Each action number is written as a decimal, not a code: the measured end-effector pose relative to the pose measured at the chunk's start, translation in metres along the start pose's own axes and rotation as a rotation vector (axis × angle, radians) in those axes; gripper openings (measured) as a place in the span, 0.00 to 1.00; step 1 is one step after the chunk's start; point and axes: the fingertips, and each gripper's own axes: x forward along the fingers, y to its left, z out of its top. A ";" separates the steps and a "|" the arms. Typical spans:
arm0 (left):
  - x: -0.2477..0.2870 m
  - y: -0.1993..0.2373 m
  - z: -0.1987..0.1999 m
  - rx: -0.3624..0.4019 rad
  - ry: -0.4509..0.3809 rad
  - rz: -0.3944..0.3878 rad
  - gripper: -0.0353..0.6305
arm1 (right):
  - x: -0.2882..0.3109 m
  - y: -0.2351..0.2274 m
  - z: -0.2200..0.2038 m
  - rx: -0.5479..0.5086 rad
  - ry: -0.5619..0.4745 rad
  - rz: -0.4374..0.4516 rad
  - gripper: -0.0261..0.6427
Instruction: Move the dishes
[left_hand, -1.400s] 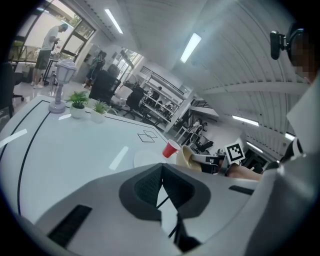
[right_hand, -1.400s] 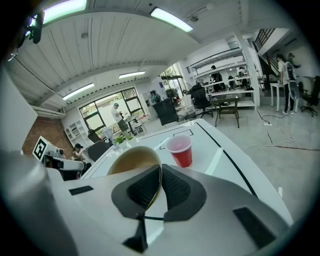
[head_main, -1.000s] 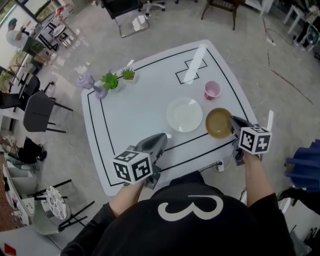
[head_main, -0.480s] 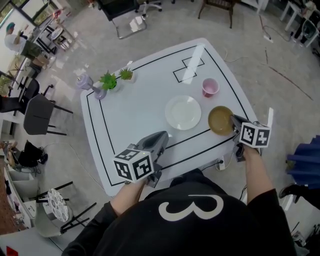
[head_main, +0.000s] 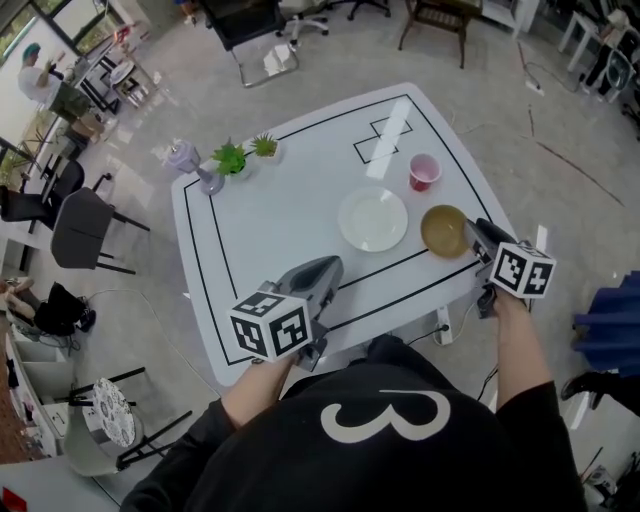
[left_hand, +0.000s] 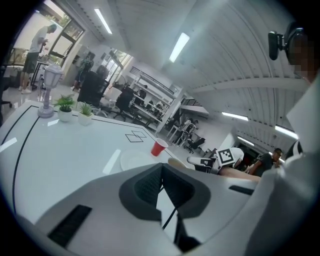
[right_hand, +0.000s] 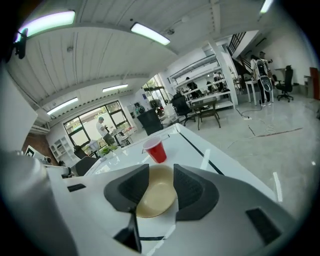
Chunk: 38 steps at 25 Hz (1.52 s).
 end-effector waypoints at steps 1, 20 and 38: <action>-0.003 -0.002 -0.001 0.008 -0.003 -0.003 0.06 | -0.007 0.008 0.004 -0.013 -0.023 0.010 0.27; -0.056 -0.139 0.025 0.160 -0.168 -0.097 0.06 | -0.155 0.142 0.023 -0.273 -0.200 0.441 0.05; -0.083 -0.254 -0.027 0.259 -0.236 -0.141 0.06 | -0.255 0.162 -0.032 -0.304 -0.146 0.661 0.05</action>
